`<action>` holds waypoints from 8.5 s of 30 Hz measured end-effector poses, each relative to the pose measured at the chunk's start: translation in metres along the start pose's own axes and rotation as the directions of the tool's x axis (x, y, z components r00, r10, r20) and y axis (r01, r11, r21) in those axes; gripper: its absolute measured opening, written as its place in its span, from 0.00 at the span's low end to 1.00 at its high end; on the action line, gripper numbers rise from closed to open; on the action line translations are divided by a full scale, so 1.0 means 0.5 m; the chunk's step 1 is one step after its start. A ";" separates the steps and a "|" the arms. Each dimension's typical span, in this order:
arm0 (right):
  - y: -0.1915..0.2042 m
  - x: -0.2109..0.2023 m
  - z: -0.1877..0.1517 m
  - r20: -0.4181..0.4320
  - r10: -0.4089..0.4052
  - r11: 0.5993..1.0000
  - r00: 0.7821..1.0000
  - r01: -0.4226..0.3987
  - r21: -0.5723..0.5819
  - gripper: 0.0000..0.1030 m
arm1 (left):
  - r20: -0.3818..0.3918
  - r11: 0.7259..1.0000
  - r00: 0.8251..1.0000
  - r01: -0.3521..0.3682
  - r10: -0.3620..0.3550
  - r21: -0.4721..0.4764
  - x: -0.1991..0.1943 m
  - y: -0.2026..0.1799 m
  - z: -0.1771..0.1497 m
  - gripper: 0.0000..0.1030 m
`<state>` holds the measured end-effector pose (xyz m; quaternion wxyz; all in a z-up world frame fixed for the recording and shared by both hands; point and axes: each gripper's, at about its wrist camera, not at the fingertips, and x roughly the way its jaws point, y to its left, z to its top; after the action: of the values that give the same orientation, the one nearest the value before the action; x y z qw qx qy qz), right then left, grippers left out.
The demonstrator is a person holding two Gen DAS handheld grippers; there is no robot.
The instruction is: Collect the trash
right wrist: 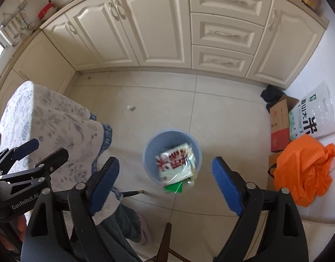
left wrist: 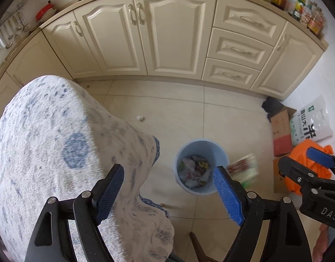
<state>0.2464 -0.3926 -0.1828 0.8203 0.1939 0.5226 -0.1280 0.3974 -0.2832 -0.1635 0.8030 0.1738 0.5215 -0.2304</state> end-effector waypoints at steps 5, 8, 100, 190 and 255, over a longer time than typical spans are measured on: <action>0.029 -0.002 0.000 -0.005 0.000 1.000 1.000 0.000 -0.020 0.87 | 0.007 0.999 0.999 0.036 -0.036 -0.007 -0.018 0.024 -0.021 0.79; 0.038 -0.010 -0.002 -0.002 -0.003 1.000 1.000 0.003 -0.023 0.87 | 0.018 1.000 0.999 0.029 -0.029 -0.002 -0.026 0.017 -0.030 0.81; 1.305 0.157 -0.047 -0.249 0.159 0.625 0.955 -0.293 -0.724 0.36 | -0.039 0.644 0.962 -0.212 0.271 -0.735 -0.227 1.112 -0.383 0.93; 0.567 -0.008 -0.168 0.190 0.168 0.936 0.967 -0.096 -0.338 1.00 | 0.060 0.755 0.985 -0.084 0.160 -0.650 -0.281 0.566 -0.435 0.34; -0.155 -0.068 -0.193 0.123 -0.232 0.902 0.965 0.166 0.399 1.00 | -0.020 0.991 0.997 -0.065 0.068 0.115 0.073 -0.151 -0.001 0.55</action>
<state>0.1222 -0.4178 -0.2026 0.7897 0.2853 0.4333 -0.3275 0.3682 -0.3525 -0.2002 0.7927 0.2396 0.5107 -0.2310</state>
